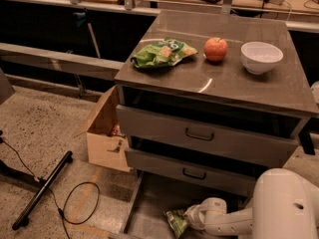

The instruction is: Pick green jalapeno chip bag from bottom drawer and place on counter

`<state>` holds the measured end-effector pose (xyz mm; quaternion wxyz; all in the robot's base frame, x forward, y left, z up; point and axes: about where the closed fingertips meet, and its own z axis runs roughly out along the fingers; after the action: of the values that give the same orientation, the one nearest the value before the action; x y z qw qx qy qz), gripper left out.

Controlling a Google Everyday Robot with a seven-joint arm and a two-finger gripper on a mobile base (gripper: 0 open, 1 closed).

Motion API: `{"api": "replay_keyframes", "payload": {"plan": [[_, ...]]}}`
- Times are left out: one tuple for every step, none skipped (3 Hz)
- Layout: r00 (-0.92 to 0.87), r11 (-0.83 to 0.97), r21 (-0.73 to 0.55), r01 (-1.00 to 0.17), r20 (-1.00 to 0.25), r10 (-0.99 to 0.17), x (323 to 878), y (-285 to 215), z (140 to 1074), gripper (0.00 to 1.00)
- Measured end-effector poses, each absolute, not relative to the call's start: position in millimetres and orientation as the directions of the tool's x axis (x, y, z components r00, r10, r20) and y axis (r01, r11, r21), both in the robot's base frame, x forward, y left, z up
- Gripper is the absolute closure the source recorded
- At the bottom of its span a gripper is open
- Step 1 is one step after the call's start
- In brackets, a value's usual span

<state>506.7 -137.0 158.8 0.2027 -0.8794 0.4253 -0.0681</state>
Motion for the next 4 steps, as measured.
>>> {"api": "replay_keyframes", "payload": {"plan": [[0.617, -0.537, -0.431, -0.725, -0.058, -0.785, 502.6, -150.9, 188.3, 1.00], [0.630, -0.547, -0.418, -0.726, -0.083, -0.772, 485.6, -163.6, 221.2, 1.00], [0.646, -0.539, -0.456, -0.708, -0.109, -0.756, 466.9, -179.4, 258.3, 1.00], [0.652, -0.511, -0.526, -0.680, -0.113, -0.750, 454.5, -199.0, 298.6, 1.00]]}}
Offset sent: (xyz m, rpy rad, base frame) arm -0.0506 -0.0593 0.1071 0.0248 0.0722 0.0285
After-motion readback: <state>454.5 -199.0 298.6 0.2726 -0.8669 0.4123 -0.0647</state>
